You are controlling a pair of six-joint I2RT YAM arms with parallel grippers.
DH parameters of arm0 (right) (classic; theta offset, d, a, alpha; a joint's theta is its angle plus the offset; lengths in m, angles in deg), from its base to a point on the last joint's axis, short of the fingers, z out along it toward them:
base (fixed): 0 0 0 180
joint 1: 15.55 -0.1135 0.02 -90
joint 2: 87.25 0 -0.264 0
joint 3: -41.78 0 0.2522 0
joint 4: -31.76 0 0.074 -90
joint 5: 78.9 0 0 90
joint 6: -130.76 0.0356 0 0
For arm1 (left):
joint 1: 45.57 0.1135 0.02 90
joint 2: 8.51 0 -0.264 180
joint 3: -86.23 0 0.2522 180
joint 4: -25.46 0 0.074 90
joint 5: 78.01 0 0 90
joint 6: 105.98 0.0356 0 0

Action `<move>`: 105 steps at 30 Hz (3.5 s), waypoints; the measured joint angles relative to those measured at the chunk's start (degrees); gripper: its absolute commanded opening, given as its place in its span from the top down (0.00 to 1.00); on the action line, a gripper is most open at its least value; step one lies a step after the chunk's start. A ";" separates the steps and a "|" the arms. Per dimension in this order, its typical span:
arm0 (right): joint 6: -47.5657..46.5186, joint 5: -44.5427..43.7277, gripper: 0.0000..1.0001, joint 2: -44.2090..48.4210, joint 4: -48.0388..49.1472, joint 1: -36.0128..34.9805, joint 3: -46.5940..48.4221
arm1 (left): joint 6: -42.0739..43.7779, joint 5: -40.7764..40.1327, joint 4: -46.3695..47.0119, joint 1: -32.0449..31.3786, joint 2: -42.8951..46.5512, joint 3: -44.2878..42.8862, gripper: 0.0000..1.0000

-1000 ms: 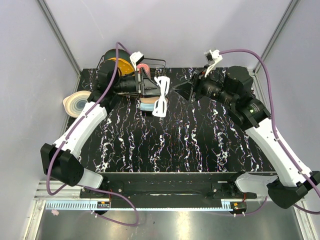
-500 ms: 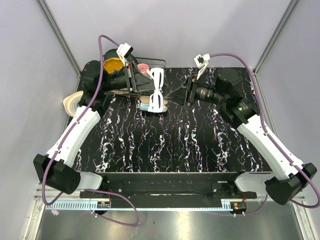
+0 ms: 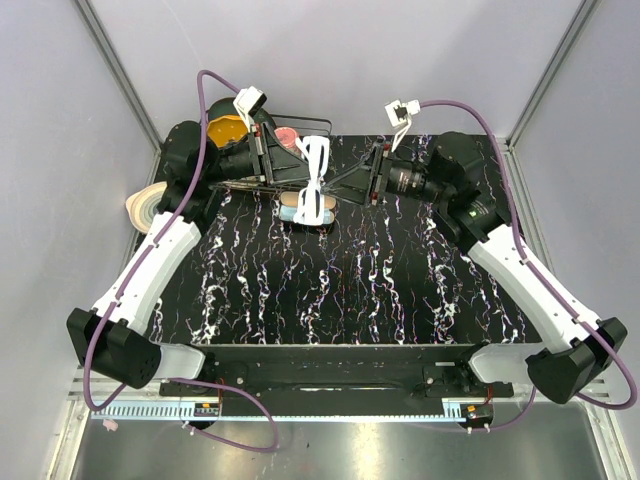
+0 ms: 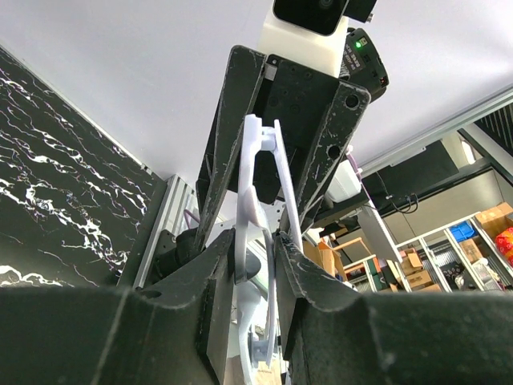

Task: Organize the sunglasses
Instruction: Pass from the left arm to the right, then move the opened sunglasses case to the center of the board.

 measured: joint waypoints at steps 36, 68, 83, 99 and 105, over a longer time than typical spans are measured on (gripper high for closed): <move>9.84 2.14 0.70 -4.92 11.28 -0.61 -1.46 | 3.15 -0.66 -1.92 0.00 0.04 0.04 0.72; 6.88 -6.97 1.00 -3.96 2.32 0.42 -2.62 | 26.29 -4.98 -31.32 13.79 1.36 0.04 0.25; 4.15 -18.23 1.00 -5.31 -10.23 3.93 -6.12 | 25.24 -46.53 -37.83 19.08 -7.54 17.81 1.00; 4.07 -18.34 1.00 -8.81 -11.26 8.66 -6.86 | 21.31 -54.97 -32.13 13.14 -29.05 -2.19 0.55; 3.89 -17.14 1.00 -10.43 -11.34 10.97 -6.84 | 23.19 -57.37 -33.97 11.06 -30.53 -4.87 0.55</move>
